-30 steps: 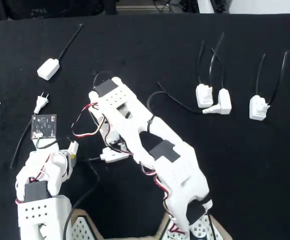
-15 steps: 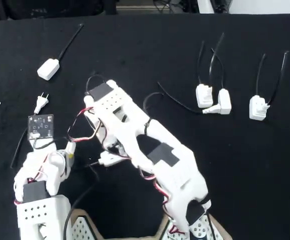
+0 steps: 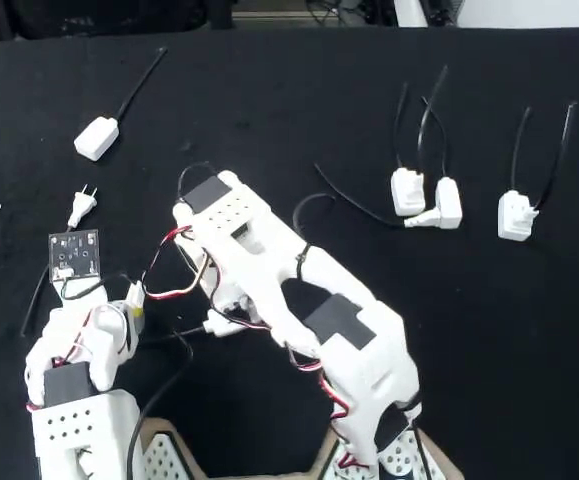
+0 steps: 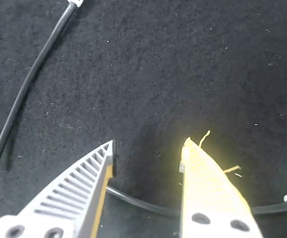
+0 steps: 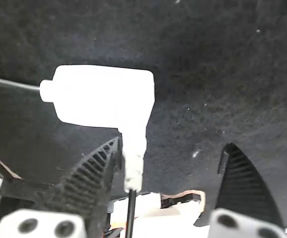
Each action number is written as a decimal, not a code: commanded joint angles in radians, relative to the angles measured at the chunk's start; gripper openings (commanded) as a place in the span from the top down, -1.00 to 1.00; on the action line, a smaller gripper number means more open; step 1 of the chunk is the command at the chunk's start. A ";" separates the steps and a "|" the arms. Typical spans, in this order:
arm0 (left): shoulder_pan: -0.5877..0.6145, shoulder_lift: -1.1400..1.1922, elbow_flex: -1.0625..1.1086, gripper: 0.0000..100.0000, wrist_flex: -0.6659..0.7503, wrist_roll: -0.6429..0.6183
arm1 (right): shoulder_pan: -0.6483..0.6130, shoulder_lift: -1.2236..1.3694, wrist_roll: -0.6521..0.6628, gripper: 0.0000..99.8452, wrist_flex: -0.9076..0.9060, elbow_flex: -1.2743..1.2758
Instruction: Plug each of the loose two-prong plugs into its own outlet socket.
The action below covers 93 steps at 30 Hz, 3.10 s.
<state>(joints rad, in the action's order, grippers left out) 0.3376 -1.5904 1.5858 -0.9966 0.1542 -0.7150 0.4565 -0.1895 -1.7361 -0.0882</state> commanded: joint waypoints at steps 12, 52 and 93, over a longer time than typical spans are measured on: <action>0.116 -0.011 -0.058 0.55 -0.002 -0.021 | -0.014 -0.312 0.611 0.49 0.003 -0.047; 0.239 -0.009 -0.094 0.55 -0.003 -0.023 | -0.040 -0.470 1.157 0.80 0.815 0.750; 0.231 -0.009 -0.091 0.55 -0.003 -0.048 | 0.775 0.871 0.307 0.96 -0.008 -1.569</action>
<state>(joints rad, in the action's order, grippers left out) 0.5646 -1.5904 1.5566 -0.9981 0.1189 0.0215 1.2927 0.1082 -1.7254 -1.4814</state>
